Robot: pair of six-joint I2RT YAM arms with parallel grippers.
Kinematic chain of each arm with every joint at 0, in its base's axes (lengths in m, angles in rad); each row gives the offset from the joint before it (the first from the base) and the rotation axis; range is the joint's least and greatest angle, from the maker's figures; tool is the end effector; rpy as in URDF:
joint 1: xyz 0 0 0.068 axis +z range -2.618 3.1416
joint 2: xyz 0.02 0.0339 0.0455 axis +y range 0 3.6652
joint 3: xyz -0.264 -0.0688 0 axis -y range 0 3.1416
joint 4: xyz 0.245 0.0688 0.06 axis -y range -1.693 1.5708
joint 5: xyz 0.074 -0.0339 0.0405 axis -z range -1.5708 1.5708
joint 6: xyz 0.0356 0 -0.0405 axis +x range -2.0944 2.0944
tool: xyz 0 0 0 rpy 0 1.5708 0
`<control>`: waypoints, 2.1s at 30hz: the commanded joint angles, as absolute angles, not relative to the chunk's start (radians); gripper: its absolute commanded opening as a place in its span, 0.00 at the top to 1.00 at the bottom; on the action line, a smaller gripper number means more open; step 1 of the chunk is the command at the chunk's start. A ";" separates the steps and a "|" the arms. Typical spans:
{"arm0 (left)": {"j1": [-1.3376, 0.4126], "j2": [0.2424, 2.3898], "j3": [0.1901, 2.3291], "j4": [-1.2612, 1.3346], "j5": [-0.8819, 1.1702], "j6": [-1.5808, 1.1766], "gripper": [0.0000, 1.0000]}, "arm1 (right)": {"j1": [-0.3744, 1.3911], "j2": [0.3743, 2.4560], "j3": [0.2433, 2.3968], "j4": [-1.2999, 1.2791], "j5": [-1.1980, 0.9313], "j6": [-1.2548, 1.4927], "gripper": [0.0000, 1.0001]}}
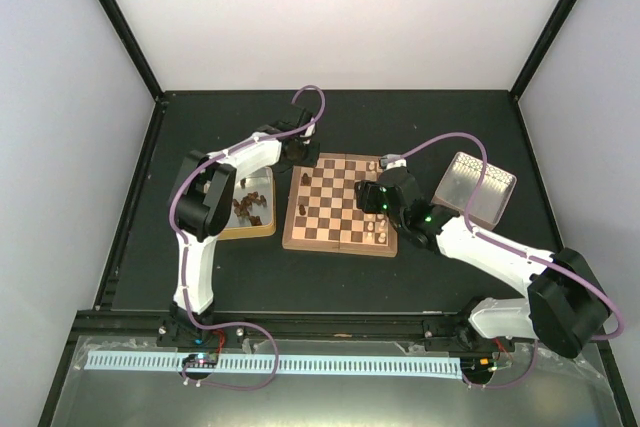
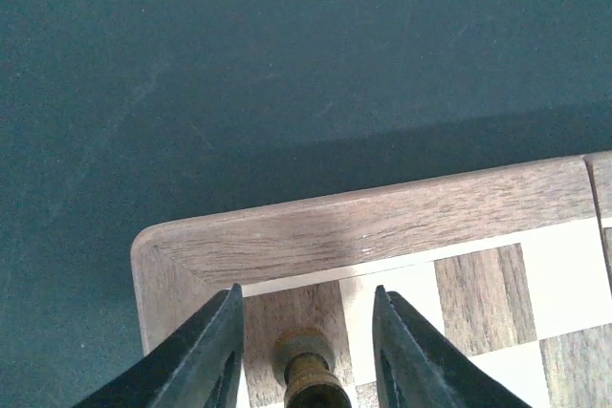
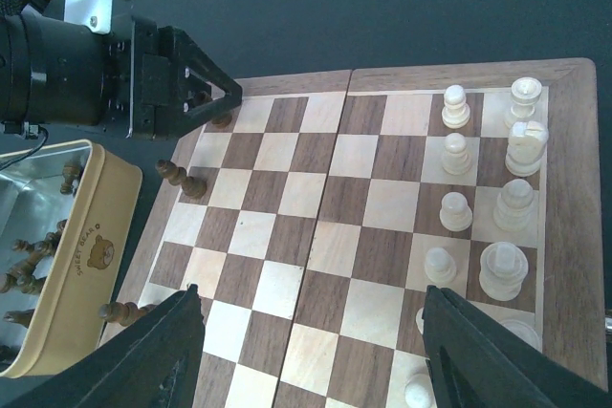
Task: Set up the chess pieces on the board
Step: Place the chess piece on the chessboard, then pick up the chess piece from the storage box.
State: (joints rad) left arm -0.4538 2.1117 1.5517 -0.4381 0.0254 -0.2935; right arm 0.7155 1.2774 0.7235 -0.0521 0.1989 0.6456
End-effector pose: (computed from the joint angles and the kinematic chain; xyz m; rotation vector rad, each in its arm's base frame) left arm 0.4083 -0.2002 0.1684 0.2179 2.5911 -0.3102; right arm 0.2107 0.1738 0.2263 0.0383 2.2182 0.5582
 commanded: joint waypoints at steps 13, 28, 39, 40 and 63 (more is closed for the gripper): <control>-0.363 1.736 1.346 -0.441 -0.141 -0.493 0.49 | 0.710 1.267 0.765 -0.057 0.177 0.643 0.36; -0.162 1.580 0.911 -0.305 -0.088 -0.629 0.72 | 0.708 1.285 0.761 -0.041 0.139 0.664 0.38; -0.126 1.734 1.002 -0.297 -0.034 -0.583 0.73 | 0.709 1.288 0.765 -0.040 0.138 0.664 0.40; -0.122 1.747 1.011 -0.296 -0.027 -0.575 0.73 | 0.708 1.289 0.768 -0.040 0.137 0.664 0.40; -0.121 1.666 1.020 -0.370 0.137 -0.535 0.98 | 0.709 1.319 0.832 -0.042 0.023 0.625 0.41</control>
State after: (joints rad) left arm -0.1196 1.7687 1.0321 -0.3408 0.0280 -0.5316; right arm 0.7116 1.2995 0.7761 -0.0540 0.0910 0.6552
